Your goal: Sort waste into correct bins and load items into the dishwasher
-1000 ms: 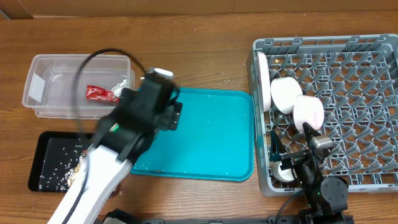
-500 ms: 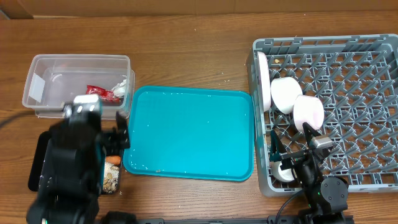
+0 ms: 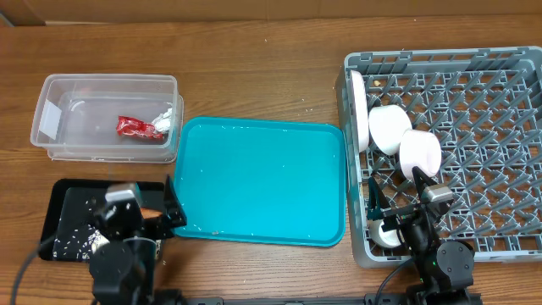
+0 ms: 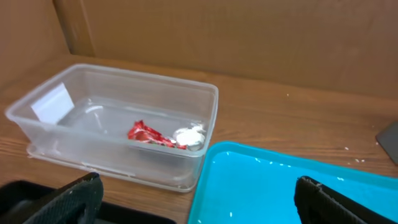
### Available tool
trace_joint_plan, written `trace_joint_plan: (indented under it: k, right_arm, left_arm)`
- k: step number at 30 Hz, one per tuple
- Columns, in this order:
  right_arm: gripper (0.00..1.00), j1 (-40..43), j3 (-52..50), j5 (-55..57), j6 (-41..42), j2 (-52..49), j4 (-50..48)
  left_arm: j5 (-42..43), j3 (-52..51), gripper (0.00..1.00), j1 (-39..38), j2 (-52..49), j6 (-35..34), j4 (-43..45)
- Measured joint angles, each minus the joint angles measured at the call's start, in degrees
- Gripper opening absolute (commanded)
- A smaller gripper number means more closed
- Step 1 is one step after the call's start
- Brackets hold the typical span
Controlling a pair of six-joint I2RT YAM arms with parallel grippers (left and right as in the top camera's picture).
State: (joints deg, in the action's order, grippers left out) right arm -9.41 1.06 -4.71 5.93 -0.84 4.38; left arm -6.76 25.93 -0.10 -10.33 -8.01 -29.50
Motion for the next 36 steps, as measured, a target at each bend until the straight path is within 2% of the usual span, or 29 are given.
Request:
trace_joint_plan:
  k: [7,17,36]
  right_arm:
    - [1.00,0.0,0.0,0.0,0.0,0.0,0.0]
    - [1.00,0.0,0.0,0.0,0.0,0.0,0.0]
    - [1.00,0.0,0.0,0.0,0.0,0.0,0.0]
  left_arm:
    - [1.9,-9.1,1.00,0.2,8.8,-2.8,3.6]
    - [5.7,-20.3,1.00,0.2,9.4,-3.9,12.0]
    - [6.4,-20.8,1.00,0.2,9.4,-4.1,13.8]
